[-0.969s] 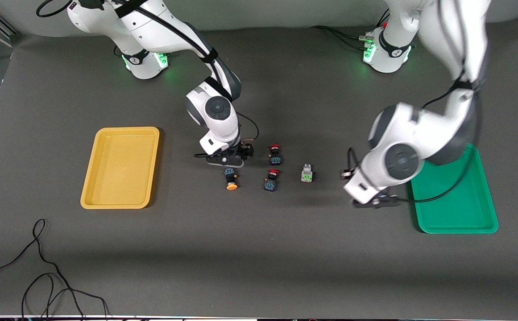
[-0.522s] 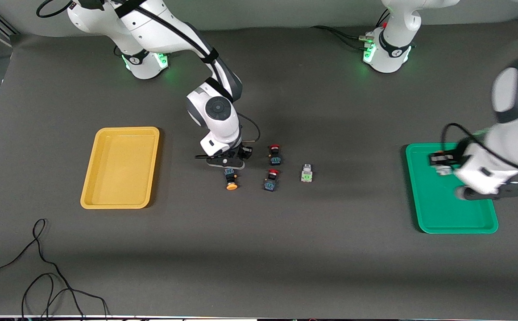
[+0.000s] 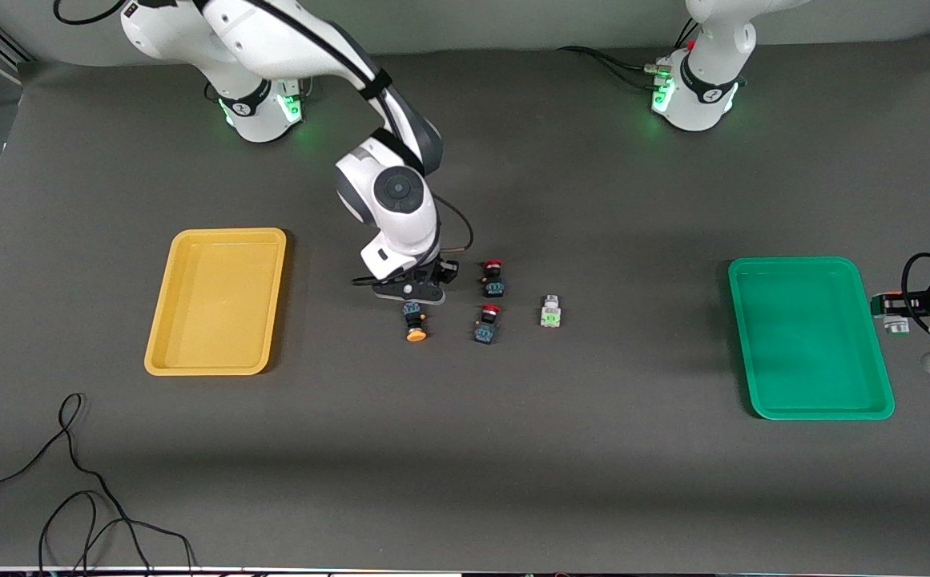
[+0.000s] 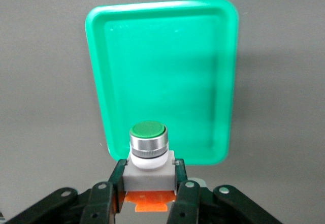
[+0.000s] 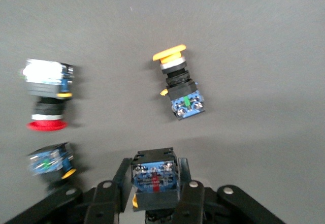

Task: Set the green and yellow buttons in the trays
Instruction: 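Carry buttons to the green and yellow trays with the left and right grippers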

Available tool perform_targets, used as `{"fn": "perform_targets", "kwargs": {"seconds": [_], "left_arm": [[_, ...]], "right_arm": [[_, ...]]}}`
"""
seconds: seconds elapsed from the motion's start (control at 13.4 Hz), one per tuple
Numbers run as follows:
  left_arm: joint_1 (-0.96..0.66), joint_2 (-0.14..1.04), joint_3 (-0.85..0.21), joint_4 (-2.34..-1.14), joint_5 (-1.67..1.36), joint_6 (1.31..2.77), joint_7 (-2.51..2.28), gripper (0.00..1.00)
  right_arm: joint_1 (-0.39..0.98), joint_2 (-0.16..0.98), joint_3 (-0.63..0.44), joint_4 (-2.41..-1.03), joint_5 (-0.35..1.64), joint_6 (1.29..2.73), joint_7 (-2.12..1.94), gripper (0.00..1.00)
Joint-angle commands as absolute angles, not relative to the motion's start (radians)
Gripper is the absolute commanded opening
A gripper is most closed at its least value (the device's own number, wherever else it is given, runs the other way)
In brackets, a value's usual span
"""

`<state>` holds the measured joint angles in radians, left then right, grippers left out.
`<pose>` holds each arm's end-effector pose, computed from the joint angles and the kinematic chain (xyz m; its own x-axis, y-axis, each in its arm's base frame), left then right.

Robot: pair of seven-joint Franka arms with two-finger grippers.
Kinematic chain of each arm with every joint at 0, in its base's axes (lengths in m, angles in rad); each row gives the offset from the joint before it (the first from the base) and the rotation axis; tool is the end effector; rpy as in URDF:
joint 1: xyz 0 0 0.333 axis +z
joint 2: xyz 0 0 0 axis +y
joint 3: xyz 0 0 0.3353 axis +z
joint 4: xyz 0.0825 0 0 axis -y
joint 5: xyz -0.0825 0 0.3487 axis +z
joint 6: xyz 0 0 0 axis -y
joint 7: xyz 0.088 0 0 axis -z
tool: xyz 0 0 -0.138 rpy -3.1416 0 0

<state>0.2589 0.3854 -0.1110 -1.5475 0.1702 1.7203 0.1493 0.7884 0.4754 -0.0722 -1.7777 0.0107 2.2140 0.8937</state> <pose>0.6039 0.1196 0.4149 0.9739 -0.0301 -0.2248 -0.0504 -0.9951 -0.0848 0.4738 0.4183 0.2968 0.9844 -0.1759 -0.0044 -0.1755 -0.9834 0.0450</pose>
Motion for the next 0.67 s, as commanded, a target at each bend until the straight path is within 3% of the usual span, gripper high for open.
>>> {"fn": "perform_targets", "kwargs": {"seconds": [0.0, 0.22, 0.6], "left_arm": [[0.314, 0.359, -0.124, -1.740, 0.189, 1.909, 0.183, 0.00], [0.347, 0.383, -0.123, -1.903, 0.192, 2.162, 0.183, 0.00], [0.387, 0.503, -0.123, -1.985, 0.193, 2.415, 0.186, 0.00]], "right_arm": [[0.753, 0.373, -0.090, -1.701, 0.015, 2.041, 0.885, 0.20], [0.689, 0.258, -0.184, -1.721, 0.017, 1.919, 0.644, 0.20], [0.687, 0.143, -0.587, -1.833, 0.063, 1.891, 0.047, 0.20]]}}
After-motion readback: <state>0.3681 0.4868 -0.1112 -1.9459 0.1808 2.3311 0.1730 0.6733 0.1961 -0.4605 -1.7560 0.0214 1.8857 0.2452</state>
